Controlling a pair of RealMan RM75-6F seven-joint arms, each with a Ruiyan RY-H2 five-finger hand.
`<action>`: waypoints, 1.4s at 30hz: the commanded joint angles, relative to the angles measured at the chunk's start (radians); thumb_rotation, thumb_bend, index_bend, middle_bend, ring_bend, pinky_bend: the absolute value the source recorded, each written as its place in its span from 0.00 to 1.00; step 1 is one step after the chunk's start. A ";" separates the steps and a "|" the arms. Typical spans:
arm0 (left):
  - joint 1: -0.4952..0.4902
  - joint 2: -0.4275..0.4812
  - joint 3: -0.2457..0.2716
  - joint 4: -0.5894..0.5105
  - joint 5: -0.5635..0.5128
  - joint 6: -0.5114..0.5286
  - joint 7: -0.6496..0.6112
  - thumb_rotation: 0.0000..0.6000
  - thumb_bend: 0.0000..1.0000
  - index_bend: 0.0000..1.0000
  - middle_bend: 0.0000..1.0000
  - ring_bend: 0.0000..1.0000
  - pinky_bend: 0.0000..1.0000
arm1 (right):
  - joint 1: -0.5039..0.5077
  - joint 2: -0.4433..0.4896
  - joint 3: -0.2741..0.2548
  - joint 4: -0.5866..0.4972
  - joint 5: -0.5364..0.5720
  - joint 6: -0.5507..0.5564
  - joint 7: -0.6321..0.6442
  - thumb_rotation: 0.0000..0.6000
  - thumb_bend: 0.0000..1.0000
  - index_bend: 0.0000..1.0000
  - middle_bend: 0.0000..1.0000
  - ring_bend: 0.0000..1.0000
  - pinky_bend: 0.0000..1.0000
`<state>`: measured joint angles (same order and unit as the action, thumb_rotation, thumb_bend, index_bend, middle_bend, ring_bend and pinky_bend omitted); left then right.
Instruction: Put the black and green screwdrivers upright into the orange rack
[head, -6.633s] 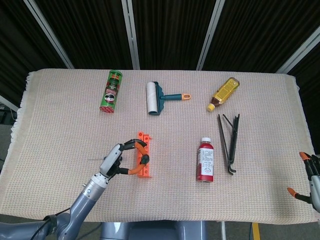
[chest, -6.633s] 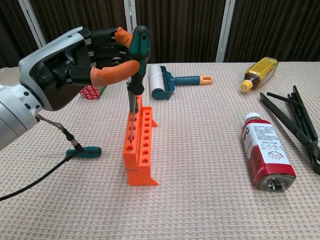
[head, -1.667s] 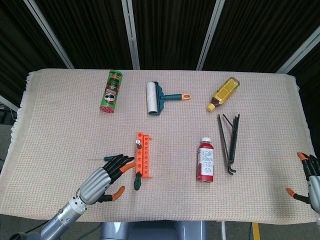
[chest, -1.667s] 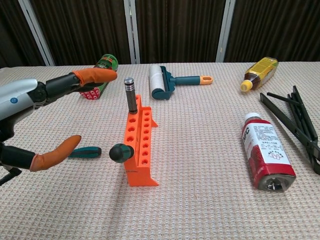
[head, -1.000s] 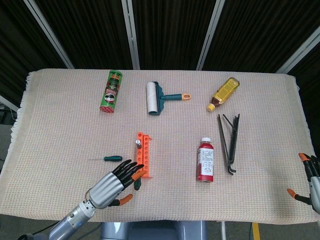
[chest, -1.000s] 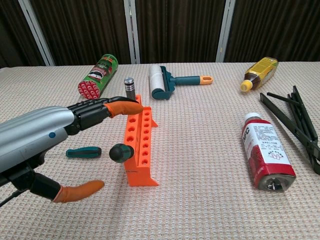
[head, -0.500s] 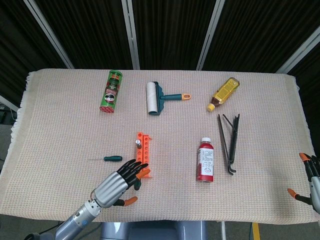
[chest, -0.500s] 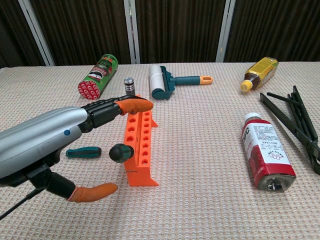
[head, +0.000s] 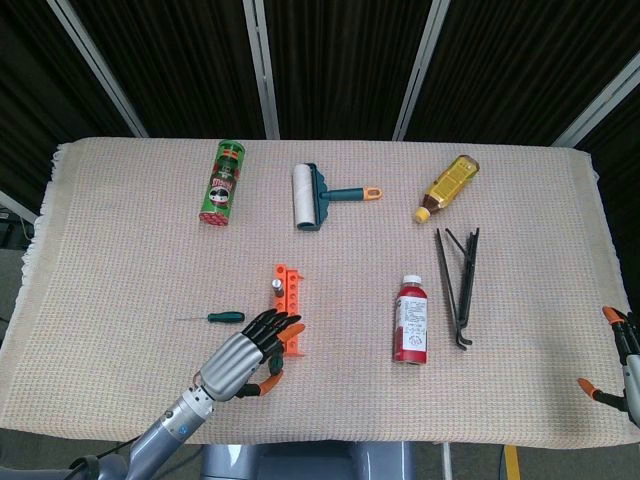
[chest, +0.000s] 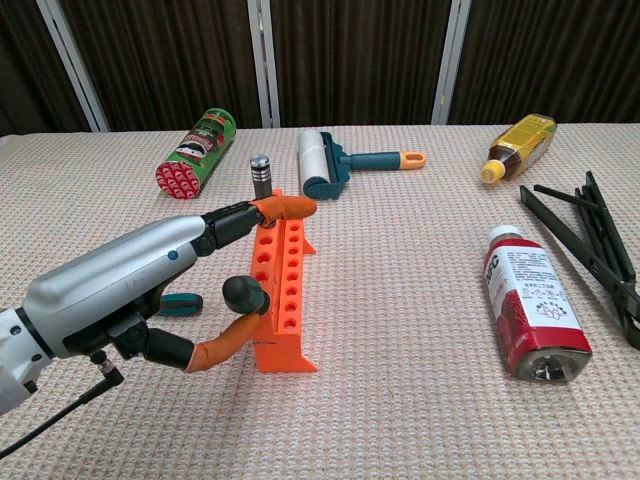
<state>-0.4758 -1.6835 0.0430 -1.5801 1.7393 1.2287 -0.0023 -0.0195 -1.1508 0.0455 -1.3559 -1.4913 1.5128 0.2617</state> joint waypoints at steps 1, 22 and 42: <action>-0.003 -0.013 -0.005 0.013 -0.005 0.004 -0.026 1.00 0.57 0.07 0.07 0.00 0.04 | 0.000 0.000 0.001 0.000 0.000 0.000 -0.001 1.00 0.00 0.01 0.08 0.00 0.00; -0.018 -0.063 -0.046 0.068 -0.045 0.033 -0.057 1.00 0.61 0.13 0.11 0.00 0.05 | -0.004 0.001 0.001 0.001 0.005 -0.002 0.002 1.00 0.00 0.01 0.08 0.00 0.00; -0.035 0.016 -0.044 -0.039 -0.019 0.055 -0.055 1.00 0.47 0.00 0.00 0.00 0.00 | -0.007 0.001 0.003 0.006 0.002 0.004 0.013 1.00 0.00 0.01 0.09 0.00 0.00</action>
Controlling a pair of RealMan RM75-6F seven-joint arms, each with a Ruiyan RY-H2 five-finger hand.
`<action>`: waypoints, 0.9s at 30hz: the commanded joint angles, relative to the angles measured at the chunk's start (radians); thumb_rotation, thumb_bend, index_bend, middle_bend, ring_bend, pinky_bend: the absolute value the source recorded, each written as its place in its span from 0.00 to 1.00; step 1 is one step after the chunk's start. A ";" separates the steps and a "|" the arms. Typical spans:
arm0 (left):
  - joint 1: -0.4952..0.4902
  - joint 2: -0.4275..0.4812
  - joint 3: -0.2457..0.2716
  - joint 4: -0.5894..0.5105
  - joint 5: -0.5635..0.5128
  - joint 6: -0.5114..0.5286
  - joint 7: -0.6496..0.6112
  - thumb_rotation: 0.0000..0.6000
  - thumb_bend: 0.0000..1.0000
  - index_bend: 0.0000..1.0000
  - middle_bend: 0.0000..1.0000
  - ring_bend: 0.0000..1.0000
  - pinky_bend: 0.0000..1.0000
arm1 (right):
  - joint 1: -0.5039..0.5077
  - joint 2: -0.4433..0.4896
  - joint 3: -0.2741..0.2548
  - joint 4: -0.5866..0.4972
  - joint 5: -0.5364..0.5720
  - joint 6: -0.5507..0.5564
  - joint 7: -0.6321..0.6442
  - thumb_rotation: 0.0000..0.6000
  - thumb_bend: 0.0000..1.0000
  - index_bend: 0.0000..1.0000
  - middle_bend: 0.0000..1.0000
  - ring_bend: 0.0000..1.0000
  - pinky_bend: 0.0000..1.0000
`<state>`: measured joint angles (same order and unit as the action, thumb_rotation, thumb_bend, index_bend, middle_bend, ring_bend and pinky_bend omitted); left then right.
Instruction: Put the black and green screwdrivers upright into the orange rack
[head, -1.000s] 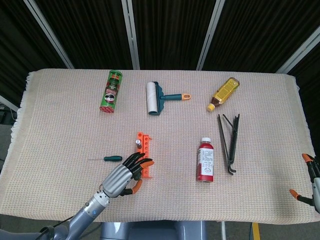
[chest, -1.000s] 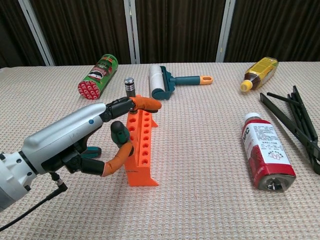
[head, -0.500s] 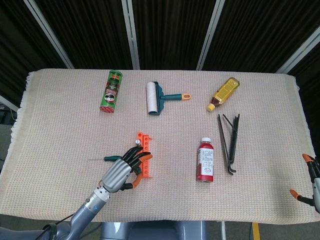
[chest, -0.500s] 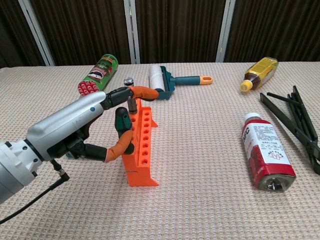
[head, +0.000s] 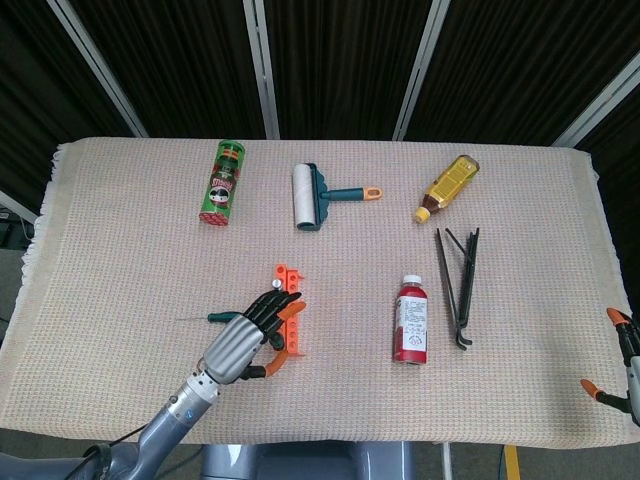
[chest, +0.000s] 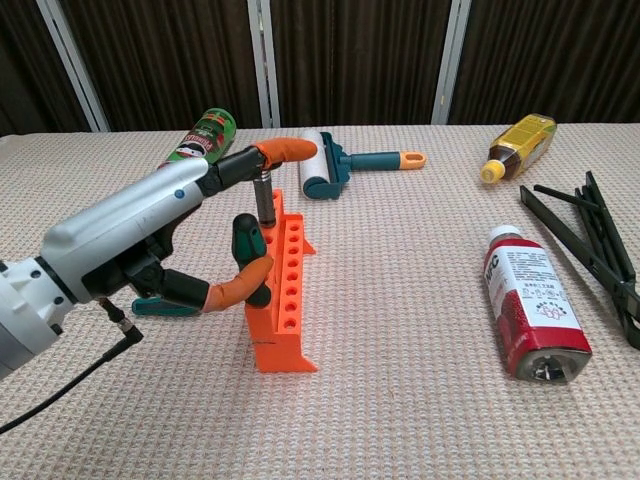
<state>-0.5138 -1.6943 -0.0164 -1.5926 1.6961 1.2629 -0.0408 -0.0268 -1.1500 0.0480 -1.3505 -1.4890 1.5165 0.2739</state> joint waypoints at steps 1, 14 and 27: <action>0.005 0.036 0.019 -0.035 0.033 0.030 -0.022 1.00 0.47 0.00 0.00 0.00 0.00 | 0.000 -0.001 0.000 0.000 -0.001 0.001 0.001 1.00 0.00 0.01 0.09 0.00 0.00; 0.130 0.245 0.030 -0.146 0.102 0.274 0.102 1.00 0.48 0.14 0.03 0.00 0.00 | 0.018 0.012 0.003 -0.017 -0.021 -0.004 -0.023 1.00 0.00 0.02 0.09 0.00 0.00; 0.360 0.546 0.099 -0.134 -0.116 0.378 0.169 1.00 0.48 0.25 0.04 0.00 0.00 | 0.051 0.038 0.018 -0.087 -0.025 -0.018 -0.154 1.00 0.00 0.04 0.04 0.00 0.00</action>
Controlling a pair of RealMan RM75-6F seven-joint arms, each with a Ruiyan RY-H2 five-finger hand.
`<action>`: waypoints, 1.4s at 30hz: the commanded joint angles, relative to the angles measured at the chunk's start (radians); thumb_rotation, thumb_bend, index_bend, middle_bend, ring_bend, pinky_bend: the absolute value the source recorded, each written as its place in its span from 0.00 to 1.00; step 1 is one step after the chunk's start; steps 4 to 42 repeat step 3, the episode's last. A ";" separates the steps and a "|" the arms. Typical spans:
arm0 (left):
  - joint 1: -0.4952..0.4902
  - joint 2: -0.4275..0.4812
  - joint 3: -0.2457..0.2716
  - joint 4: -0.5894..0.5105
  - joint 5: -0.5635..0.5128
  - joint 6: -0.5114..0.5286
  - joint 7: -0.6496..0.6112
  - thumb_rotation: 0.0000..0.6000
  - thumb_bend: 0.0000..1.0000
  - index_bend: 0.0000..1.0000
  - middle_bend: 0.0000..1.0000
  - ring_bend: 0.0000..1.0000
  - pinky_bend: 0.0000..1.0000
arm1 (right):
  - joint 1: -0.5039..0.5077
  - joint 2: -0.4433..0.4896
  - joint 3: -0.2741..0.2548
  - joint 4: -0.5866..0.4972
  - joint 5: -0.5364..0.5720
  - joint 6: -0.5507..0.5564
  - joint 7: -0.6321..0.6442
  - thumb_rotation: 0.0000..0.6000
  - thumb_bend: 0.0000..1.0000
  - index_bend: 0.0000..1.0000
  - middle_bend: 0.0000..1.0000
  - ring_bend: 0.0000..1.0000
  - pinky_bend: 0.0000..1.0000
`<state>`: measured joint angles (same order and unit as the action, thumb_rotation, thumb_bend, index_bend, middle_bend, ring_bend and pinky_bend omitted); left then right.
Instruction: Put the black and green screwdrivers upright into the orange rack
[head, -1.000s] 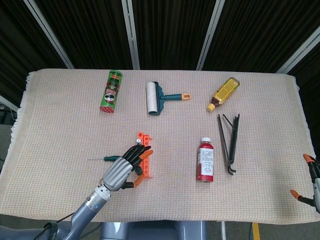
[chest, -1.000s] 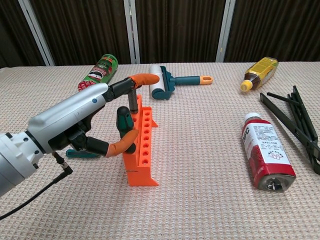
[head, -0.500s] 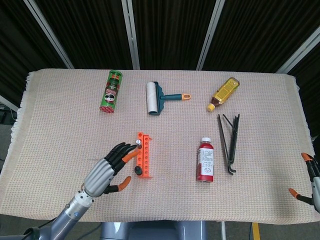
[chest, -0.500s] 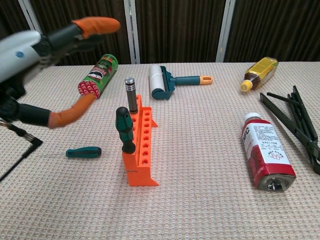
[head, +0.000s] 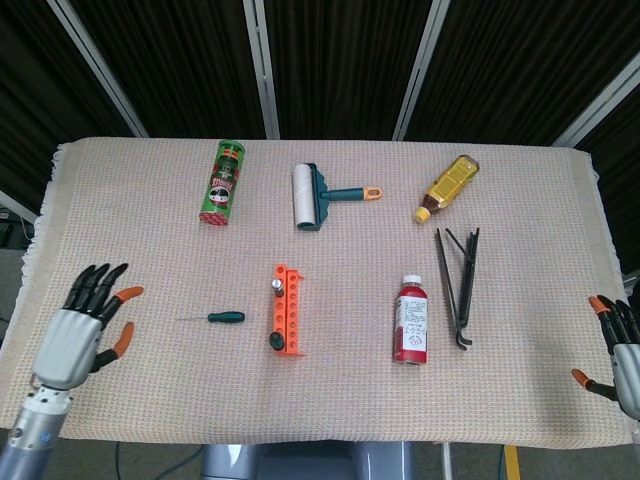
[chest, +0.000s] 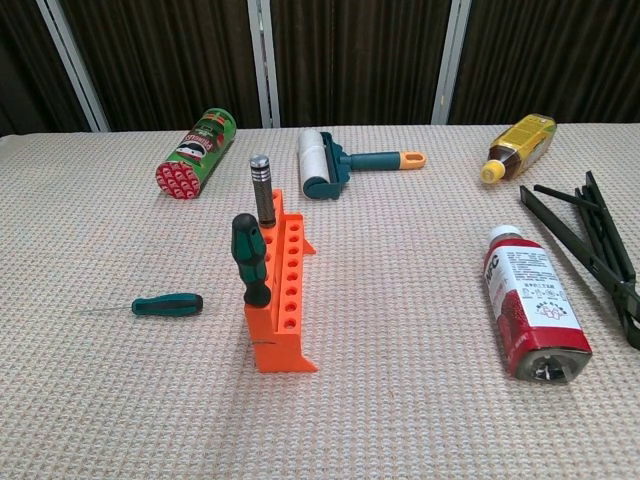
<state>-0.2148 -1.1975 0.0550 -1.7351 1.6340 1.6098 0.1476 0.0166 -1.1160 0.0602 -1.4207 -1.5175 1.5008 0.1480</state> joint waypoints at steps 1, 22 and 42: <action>0.072 0.054 0.031 0.014 -0.060 0.037 -0.026 1.00 0.48 0.25 0.04 0.00 0.00 | 0.008 0.004 0.006 -0.020 0.004 -0.003 -0.035 1.00 0.00 0.04 0.04 0.00 0.00; 0.094 0.062 0.040 0.026 -0.070 0.048 -0.036 1.00 0.48 0.25 0.04 0.00 0.00 | 0.011 0.005 0.007 -0.027 0.003 -0.003 -0.047 1.00 0.00 0.04 0.04 0.00 0.00; 0.094 0.062 0.040 0.026 -0.070 0.048 -0.036 1.00 0.48 0.25 0.04 0.00 0.00 | 0.011 0.005 0.007 -0.027 0.003 -0.003 -0.047 1.00 0.00 0.04 0.04 0.00 0.00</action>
